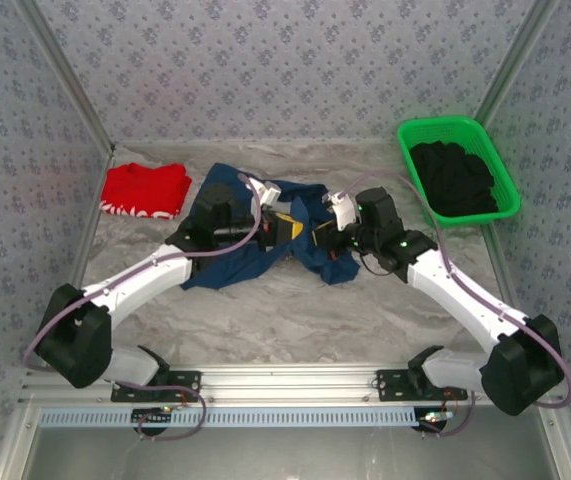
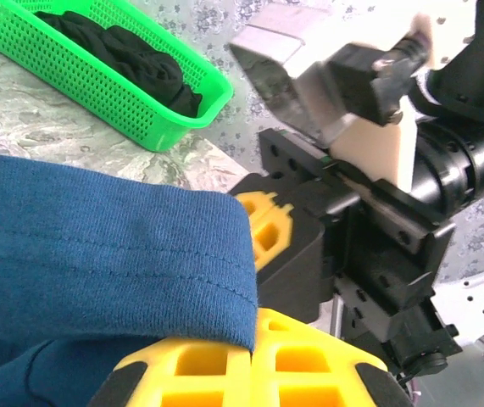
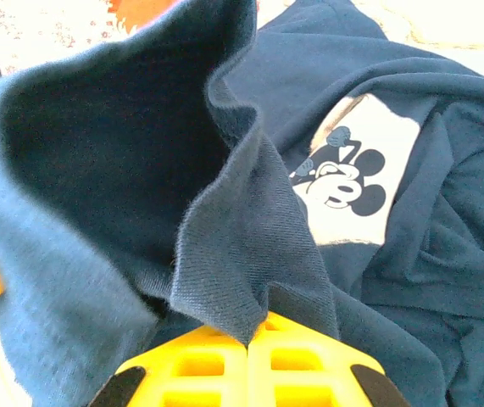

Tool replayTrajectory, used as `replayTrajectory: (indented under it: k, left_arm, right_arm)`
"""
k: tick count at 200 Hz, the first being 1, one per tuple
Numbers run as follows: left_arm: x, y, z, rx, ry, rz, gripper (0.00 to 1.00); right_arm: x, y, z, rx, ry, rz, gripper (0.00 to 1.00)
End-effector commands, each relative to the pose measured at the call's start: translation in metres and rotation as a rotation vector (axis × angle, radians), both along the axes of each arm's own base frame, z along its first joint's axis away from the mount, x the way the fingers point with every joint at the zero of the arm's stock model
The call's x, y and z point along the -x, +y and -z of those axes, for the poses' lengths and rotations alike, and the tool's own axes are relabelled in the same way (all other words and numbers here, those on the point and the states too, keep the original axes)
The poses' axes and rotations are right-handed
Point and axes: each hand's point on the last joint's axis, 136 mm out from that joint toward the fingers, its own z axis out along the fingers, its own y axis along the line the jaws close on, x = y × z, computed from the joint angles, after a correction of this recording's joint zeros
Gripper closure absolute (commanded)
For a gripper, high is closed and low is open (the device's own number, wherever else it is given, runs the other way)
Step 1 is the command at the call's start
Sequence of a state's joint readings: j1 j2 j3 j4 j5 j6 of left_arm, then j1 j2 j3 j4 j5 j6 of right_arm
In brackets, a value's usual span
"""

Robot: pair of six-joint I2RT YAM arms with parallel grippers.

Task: Fold the inside-out t-shirt

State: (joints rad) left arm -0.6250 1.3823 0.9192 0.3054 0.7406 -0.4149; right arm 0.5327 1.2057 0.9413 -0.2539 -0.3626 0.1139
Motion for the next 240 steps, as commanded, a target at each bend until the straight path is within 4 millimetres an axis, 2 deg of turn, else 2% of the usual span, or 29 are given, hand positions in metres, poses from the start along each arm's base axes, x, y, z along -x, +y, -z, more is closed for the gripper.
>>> replayTrajectory:
  k: [1, 35, 70, 152, 180, 206, 218, 240]
  left_arm:
    - [0.0, 0.009, -0.003, -0.006, -0.039, -0.027, 1.0]
    - [-0.008, 0.015, 0.007, -0.023, -0.024, -0.061, 1.0]
    - [-0.016, 0.021, 0.019, -0.045, -0.007, -0.088, 1.0]
    - [-0.028, 0.028, 0.04, -0.104, 0.022, -0.145, 0.95]
    - [-0.032, 0.034, 0.045, -0.138, 0.026, -0.191, 0.82]
    - [-0.034, 0.045, 0.049, -0.182, 0.024, -0.277, 0.59]
    - [-0.031, 0.052, 0.054, -0.223, 0.017, -0.329, 0.51]
    - [-0.017, 0.061, 0.058, -0.292, -0.011, -0.394, 0.44]
  right_arm:
    - [0.013, -0.014, -0.009, 0.023, -0.023, 0.013, 1.0]
    - [0.027, -0.026, -0.017, 0.006, -0.029, 0.009, 1.0]
    - [0.039, -0.023, -0.03, -0.068, -0.028, -0.063, 1.0]
    - [0.037, -0.017, -0.051, -0.276, -0.02, -0.113, 1.0]
    - [0.031, -0.011, -0.057, -0.319, -0.035, -0.117, 1.0]
    - [0.028, -0.007, -0.057, -0.353, -0.026, -0.119, 1.0]
    - [0.026, -0.007, -0.056, -0.354, -0.024, -0.116, 1.0]
    - [0.024, -0.006, -0.055, -0.359, -0.02, -0.109, 1.0]
